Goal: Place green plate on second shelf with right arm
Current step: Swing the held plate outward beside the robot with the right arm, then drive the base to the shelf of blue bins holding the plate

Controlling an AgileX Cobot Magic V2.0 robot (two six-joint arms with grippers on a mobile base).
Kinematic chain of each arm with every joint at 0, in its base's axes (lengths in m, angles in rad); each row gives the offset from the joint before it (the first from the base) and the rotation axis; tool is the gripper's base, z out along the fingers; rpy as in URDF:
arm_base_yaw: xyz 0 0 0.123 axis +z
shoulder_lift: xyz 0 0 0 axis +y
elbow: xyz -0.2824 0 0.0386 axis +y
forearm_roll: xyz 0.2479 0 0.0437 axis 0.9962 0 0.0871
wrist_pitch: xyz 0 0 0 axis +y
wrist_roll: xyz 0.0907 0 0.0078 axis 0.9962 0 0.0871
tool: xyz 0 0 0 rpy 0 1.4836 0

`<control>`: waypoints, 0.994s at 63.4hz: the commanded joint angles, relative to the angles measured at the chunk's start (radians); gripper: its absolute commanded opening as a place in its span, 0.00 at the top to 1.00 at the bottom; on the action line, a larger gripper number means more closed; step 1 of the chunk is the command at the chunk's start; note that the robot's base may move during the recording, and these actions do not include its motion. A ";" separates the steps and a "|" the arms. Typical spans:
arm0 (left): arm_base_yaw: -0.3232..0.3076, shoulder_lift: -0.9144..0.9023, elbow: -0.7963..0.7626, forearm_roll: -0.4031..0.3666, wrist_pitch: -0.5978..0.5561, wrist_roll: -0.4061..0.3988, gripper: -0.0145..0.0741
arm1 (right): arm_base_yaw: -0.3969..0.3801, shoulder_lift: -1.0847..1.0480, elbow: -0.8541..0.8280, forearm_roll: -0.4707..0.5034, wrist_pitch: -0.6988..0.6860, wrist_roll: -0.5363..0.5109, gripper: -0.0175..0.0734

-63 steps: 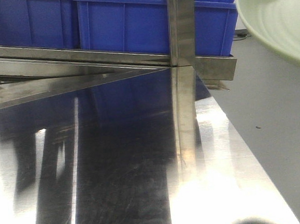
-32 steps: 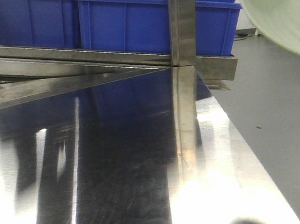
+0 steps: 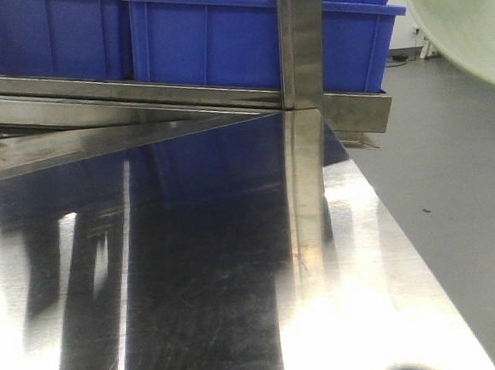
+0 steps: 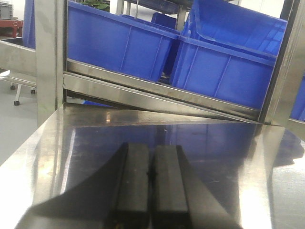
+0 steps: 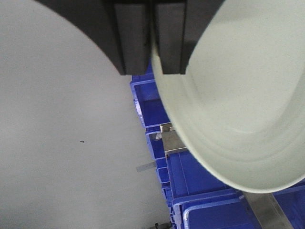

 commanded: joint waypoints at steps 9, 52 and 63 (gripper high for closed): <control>-0.007 -0.016 0.041 -0.008 -0.087 -0.003 0.69 | -0.007 0.007 -0.032 -0.060 -0.076 0.009 0.75; -0.007 -0.016 0.041 -0.008 -0.087 -0.003 0.69 | -0.007 0.007 -0.032 -0.060 -0.076 0.009 0.75; -0.007 -0.016 0.041 -0.008 -0.087 -0.003 0.69 | -0.007 0.007 -0.032 -0.060 -0.076 0.009 0.75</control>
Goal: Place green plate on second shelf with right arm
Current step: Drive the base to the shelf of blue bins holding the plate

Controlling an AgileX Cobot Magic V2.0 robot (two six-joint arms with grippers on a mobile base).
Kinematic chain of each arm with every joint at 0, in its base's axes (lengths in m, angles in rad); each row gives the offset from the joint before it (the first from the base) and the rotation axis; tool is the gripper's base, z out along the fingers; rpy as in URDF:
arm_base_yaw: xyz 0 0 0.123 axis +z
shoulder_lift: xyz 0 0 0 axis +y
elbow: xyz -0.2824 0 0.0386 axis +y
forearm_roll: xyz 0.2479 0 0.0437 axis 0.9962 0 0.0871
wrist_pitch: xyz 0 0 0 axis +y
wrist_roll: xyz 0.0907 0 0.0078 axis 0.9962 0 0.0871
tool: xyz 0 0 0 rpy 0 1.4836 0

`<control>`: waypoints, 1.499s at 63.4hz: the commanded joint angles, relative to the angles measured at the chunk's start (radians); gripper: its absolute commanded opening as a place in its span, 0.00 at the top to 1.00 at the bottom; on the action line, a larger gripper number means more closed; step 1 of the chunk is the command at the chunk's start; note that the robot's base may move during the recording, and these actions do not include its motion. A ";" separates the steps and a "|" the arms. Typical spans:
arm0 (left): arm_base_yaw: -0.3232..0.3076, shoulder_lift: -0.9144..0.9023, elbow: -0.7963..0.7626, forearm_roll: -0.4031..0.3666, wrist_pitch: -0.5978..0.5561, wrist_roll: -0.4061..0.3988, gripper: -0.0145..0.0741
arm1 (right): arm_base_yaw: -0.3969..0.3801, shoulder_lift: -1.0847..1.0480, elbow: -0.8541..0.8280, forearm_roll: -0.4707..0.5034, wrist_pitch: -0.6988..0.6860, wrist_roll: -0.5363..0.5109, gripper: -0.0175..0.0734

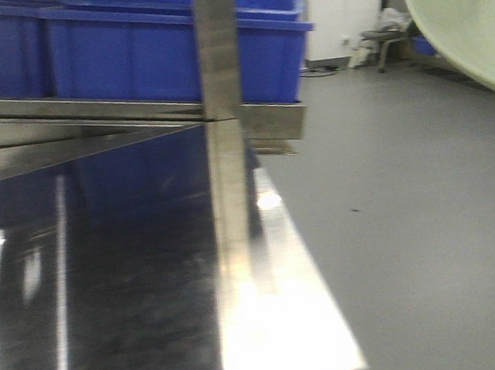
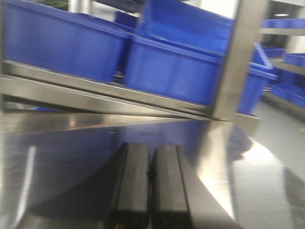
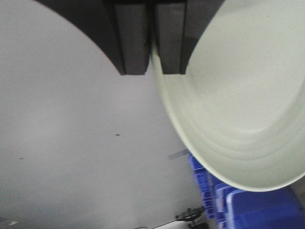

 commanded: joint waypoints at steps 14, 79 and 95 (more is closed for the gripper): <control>-0.007 -0.016 0.041 -0.008 -0.087 -0.003 0.69 | -0.007 0.007 -0.032 -0.060 -0.076 0.009 0.75; -0.007 -0.016 0.041 -0.008 -0.087 -0.003 0.69 | -0.007 0.007 -0.032 -0.060 -0.076 0.009 0.75; -0.007 -0.016 0.041 -0.008 -0.087 -0.003 0.69 | -0.007 0.007 -0.032 -0.060 -0.076 0.009 0.75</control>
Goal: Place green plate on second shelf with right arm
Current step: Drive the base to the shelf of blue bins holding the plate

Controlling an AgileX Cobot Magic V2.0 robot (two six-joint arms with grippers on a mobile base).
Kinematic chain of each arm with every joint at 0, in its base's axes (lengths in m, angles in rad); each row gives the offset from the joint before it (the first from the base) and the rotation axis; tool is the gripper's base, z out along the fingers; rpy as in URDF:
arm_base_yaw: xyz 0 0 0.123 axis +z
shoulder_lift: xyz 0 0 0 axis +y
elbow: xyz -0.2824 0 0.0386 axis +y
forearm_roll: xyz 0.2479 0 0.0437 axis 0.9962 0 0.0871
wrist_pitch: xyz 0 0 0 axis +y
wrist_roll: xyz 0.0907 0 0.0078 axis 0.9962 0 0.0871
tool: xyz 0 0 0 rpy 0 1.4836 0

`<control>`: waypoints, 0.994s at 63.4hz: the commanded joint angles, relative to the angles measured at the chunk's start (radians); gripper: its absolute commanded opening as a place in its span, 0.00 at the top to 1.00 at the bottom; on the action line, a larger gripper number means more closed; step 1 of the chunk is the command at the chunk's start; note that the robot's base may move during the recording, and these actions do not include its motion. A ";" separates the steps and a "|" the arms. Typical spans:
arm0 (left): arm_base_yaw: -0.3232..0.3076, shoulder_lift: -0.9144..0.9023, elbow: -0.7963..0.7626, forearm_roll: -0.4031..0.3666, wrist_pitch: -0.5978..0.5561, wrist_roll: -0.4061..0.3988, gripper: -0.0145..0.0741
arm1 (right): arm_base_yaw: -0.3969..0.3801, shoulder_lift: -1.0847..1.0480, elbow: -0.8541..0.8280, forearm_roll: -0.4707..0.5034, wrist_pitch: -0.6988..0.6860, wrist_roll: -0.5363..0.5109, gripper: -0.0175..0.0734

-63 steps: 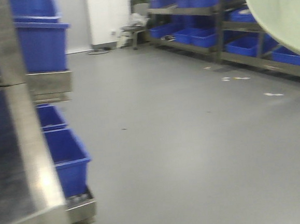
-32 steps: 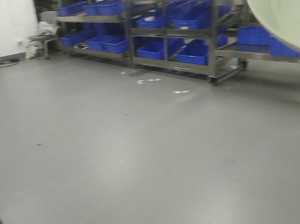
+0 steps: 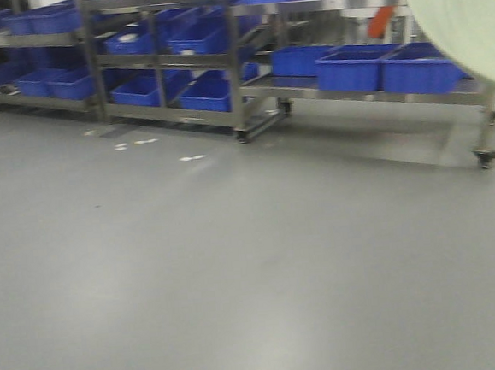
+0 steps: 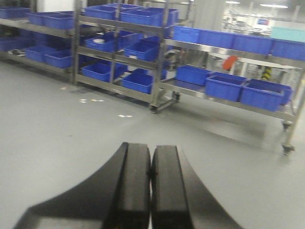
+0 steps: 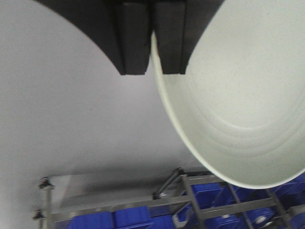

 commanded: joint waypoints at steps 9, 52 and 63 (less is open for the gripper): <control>-0.007 -0.016 0.041 -0.008 -0.087 -0.003 0.69 | -0.007 0.007 -0.032 -0.058 -0.076 0.009 0.75; -0.007 -0.016 0.041 -0.008 -0.087 -0.003 0.69 | -0.007 0.007 -0.032 -0.058 -0.076 0.009 0.75; -0.007 -0.016 0.041 -0.008 -0.087 -0.003 0.69 | -0.007 0.007 -0.032 -0.058 -0.076 0.009 0.75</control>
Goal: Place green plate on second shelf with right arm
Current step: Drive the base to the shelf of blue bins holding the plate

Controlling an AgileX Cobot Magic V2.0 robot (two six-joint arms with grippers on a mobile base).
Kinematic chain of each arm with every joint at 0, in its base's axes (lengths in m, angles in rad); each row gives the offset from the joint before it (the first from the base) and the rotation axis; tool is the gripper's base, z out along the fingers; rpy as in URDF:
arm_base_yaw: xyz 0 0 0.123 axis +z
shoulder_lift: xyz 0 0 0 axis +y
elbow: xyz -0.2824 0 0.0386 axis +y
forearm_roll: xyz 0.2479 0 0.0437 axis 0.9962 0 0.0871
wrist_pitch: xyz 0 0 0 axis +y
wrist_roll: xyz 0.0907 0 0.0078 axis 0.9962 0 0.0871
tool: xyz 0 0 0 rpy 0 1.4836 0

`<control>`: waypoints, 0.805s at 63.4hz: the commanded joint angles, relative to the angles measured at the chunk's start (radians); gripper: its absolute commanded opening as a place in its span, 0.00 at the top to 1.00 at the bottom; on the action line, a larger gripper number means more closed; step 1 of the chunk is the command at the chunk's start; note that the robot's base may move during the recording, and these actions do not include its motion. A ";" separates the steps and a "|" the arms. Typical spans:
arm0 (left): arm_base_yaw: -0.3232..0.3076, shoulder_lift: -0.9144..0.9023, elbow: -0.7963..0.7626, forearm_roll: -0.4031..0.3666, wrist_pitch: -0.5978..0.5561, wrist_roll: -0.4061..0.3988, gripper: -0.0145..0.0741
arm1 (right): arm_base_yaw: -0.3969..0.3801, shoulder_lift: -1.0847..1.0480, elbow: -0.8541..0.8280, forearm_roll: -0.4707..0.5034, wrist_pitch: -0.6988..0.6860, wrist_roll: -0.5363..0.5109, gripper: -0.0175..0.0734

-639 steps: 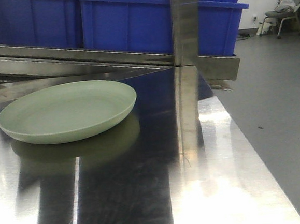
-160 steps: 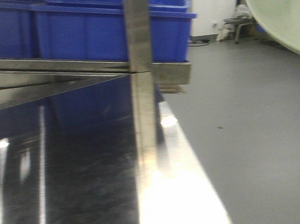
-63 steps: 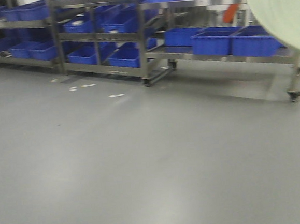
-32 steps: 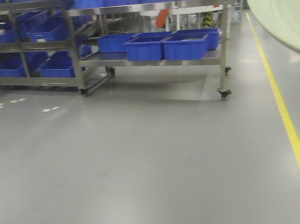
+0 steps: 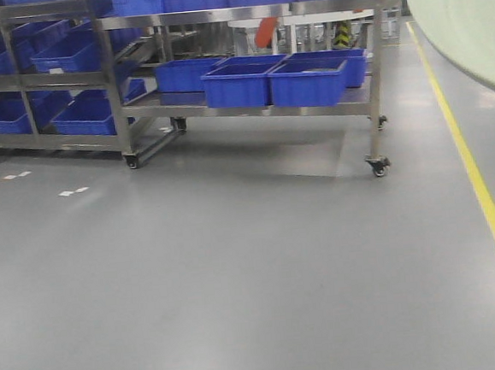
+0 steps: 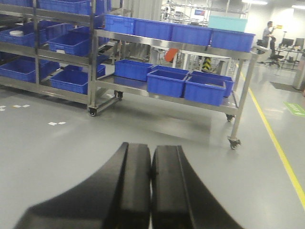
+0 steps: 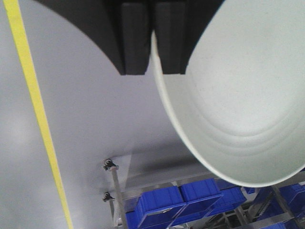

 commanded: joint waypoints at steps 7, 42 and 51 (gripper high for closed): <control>-0.007 -0.016 0.041 -0.008 -0.087 -0.003 0.69 | -0.007 0.007 -0.032 -0.058 -0.076 0.009 0.75; -0.007 -0.016 0.041 -0.008 -0.087 -0.003 0.69 | -0.007 0.007 -0.032 -0.058 -0.076 0.009 0.75; -0.007 -0.016 0.041 -0.008 -0.087 -0.003 0.69 | -0.007 0.007 -0.032 -0.058 -0.076 0.009 0.75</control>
